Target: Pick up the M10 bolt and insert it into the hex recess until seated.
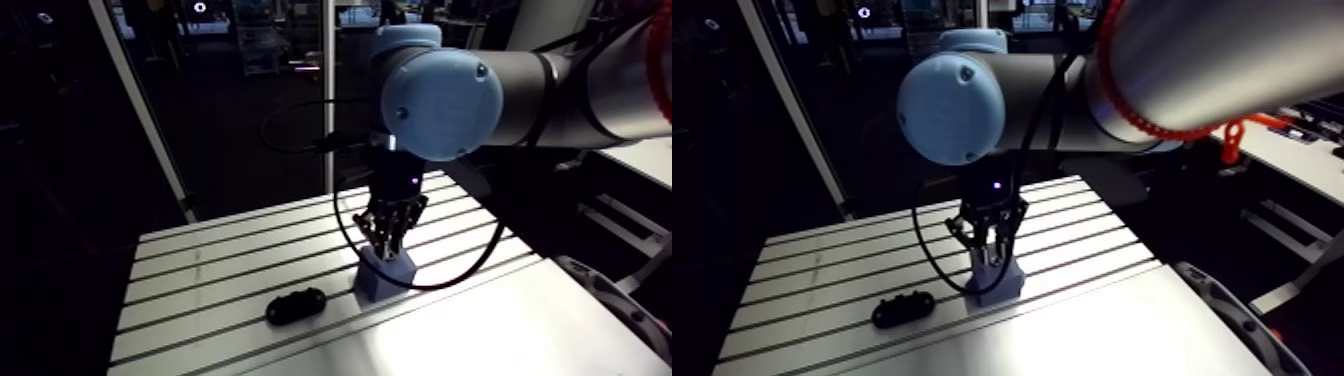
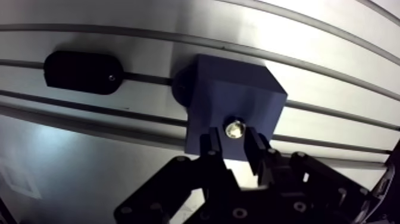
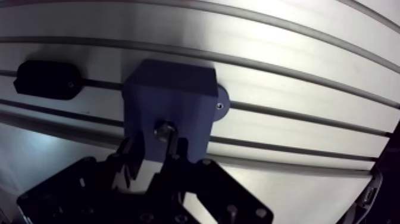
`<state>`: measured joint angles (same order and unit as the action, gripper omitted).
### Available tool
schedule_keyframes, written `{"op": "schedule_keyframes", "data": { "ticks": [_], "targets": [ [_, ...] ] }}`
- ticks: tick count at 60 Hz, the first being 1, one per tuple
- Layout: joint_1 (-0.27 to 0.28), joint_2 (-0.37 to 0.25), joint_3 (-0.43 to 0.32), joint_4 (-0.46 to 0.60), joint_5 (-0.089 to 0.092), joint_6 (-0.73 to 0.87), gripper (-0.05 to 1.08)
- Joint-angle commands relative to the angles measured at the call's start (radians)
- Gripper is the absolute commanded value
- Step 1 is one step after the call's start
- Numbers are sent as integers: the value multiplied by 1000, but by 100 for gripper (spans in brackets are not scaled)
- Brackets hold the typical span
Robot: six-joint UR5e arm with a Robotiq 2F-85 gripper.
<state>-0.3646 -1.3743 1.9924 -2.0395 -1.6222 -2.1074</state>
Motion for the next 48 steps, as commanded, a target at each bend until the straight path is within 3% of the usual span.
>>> {"op": "schedule_keyframes", "data": {
  "ticks": [1,48],
  "targets": [
    [-5,1,11,-36,-1,0,63],
    [-5,-1,21,-55,-2,-4,63]
  ]
}}
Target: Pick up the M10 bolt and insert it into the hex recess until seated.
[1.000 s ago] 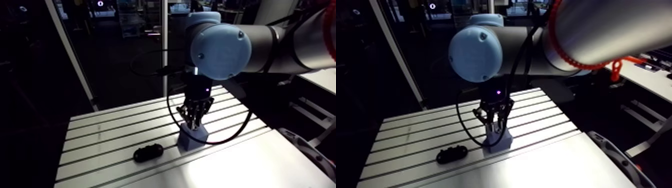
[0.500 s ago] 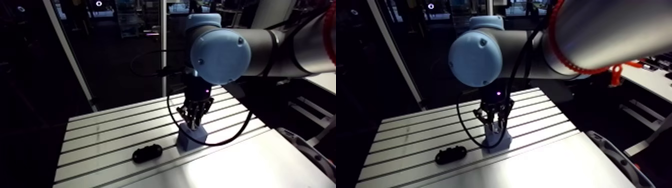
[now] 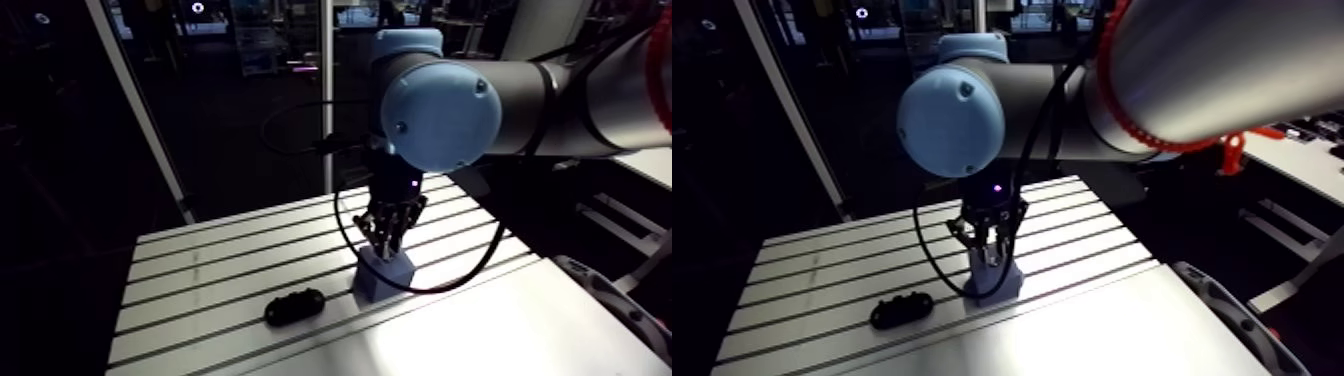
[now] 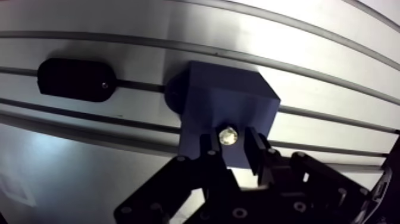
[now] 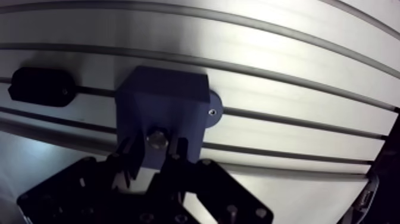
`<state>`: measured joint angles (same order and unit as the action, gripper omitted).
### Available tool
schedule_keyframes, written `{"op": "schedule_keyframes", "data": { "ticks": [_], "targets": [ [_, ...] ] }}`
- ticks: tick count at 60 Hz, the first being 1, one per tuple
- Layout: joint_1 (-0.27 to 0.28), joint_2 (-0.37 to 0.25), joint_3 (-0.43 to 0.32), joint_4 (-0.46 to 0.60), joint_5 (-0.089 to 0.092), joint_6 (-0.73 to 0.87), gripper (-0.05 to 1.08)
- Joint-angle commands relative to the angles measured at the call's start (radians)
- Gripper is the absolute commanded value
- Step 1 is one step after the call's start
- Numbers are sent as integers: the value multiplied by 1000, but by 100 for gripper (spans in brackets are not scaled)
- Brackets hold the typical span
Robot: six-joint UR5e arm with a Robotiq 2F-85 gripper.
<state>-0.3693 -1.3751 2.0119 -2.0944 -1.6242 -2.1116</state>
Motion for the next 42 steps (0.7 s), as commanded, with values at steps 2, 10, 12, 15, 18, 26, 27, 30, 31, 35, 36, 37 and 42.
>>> {"op": "schedule_keyframes", "data": {
  "ticks": [2,10,12,15,18,26,27,30,31,35,36,37,42],
  "targets": [
    [0,0,2,-2,-1,0,64],
    [1,0,2,-3,-1,0,65],
    [1,2,0,-3,-1,0,65],
    [1,2,1,-3,-1,0,65],
    [1,2,2,-3,-1,0,65],
    [1,2,2,-2,-1,0,66],
    [1,2,0,-1,-1,0,66],
    [1,2,0,0,-1,0,66],
    [1,2,0,0,-1,0,66],
    [1,2,0,0,-1,0,66],
    [1,2,0,0,-1,0,66],
    [1,2,0,0,-1,0,66],
    [1,2,0,0,-1,0,66]
  ]
}}
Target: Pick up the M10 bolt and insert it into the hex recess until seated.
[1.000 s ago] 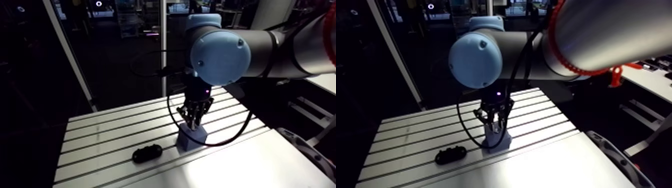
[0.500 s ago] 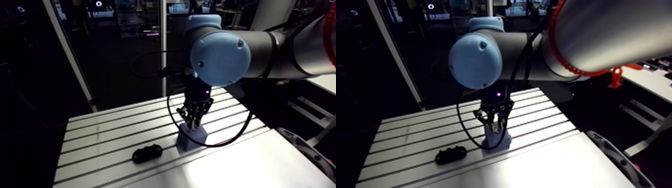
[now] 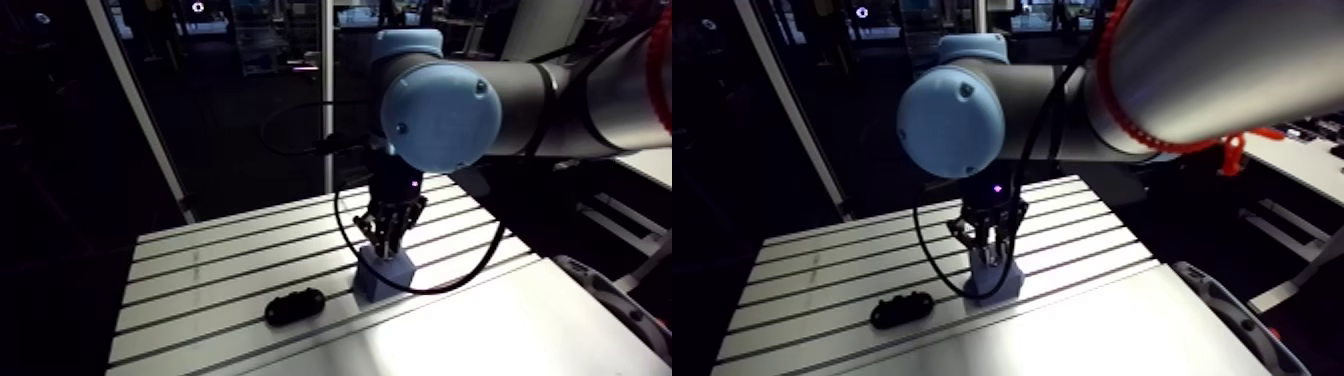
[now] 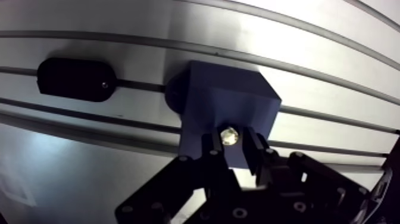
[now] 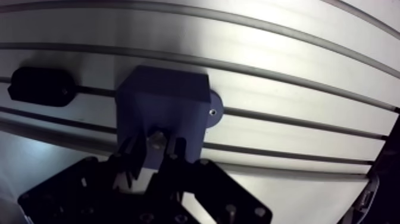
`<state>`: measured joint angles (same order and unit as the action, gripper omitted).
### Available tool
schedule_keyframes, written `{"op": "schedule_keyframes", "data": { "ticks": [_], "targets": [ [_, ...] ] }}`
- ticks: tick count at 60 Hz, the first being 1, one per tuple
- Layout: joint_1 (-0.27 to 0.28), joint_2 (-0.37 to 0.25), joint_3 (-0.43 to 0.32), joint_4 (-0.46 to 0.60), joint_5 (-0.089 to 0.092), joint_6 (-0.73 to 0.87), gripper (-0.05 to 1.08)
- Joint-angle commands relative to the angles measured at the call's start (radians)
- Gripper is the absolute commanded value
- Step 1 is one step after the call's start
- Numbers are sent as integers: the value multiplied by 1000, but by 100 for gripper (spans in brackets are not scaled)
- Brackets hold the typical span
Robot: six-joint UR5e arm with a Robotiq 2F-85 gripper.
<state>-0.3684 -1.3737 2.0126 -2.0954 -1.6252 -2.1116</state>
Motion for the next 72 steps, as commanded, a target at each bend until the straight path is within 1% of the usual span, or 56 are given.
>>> {"op": "schedule_keyframes", "data": {
  "ticks": [1,66,72],
  "targets": [
    [0,0,-1,1,0,0,66],
    [0,0,5,2,0,0,67],
    [0,0,5,2,0,0,68]
  ]
}}
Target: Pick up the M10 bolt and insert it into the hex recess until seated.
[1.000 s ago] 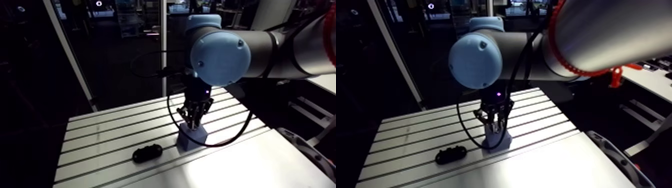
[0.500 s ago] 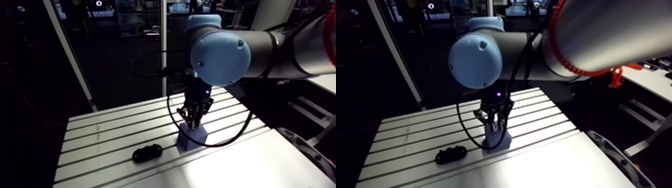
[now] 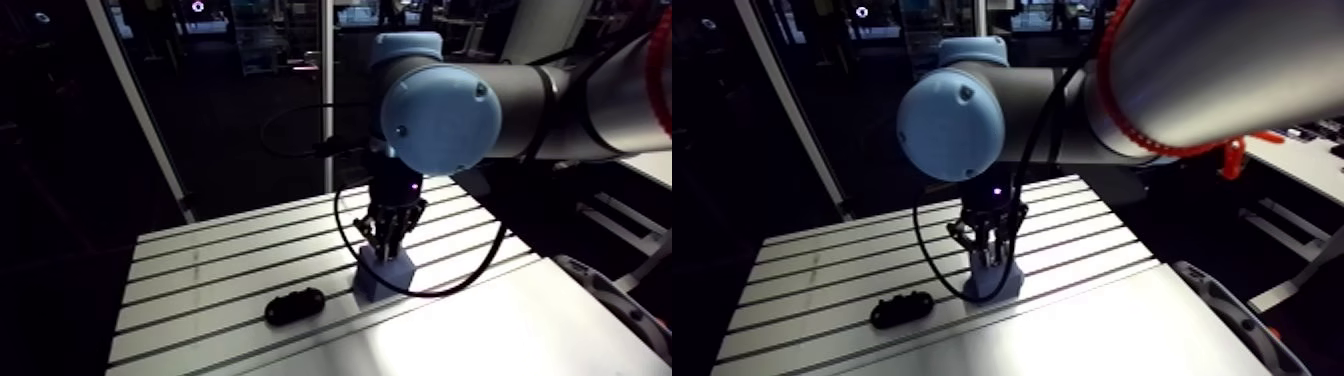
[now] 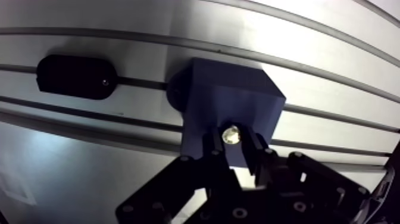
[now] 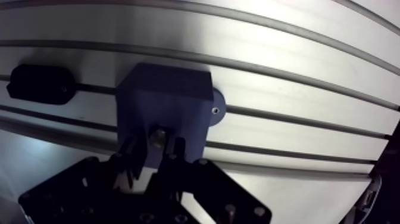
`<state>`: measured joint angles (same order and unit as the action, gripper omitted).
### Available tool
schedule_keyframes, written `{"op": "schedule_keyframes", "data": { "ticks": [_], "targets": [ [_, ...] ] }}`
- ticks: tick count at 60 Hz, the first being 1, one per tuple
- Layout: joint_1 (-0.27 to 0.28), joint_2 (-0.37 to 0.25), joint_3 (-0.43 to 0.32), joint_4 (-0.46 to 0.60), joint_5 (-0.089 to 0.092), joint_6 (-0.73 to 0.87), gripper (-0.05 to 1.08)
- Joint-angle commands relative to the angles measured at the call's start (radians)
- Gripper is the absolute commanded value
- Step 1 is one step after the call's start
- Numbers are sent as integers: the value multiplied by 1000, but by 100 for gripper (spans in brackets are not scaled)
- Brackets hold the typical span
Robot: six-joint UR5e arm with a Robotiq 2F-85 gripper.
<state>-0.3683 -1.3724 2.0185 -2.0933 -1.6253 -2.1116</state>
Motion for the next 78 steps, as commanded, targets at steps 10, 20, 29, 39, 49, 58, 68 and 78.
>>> {"op": "schedule_keyframes", "data": {
  "ticks": [10,20,29,39,49,58,68,78],
  "targets": [
    [-1,-1,1,1,0,0,69],
    [-1,-1,4,0,0,0,69],
    [-1,-3,4,2,2,-2,69],
    [-1,-3,4,0,2,-2,71],
    [0,-3,4,0,2,-2,71],
    [-2,-3,4,0,3,-3,71],
    [0,-3,6,2,4,-6,72],
    [0,-4,10,-3,3,-29,73]
  ]
}}
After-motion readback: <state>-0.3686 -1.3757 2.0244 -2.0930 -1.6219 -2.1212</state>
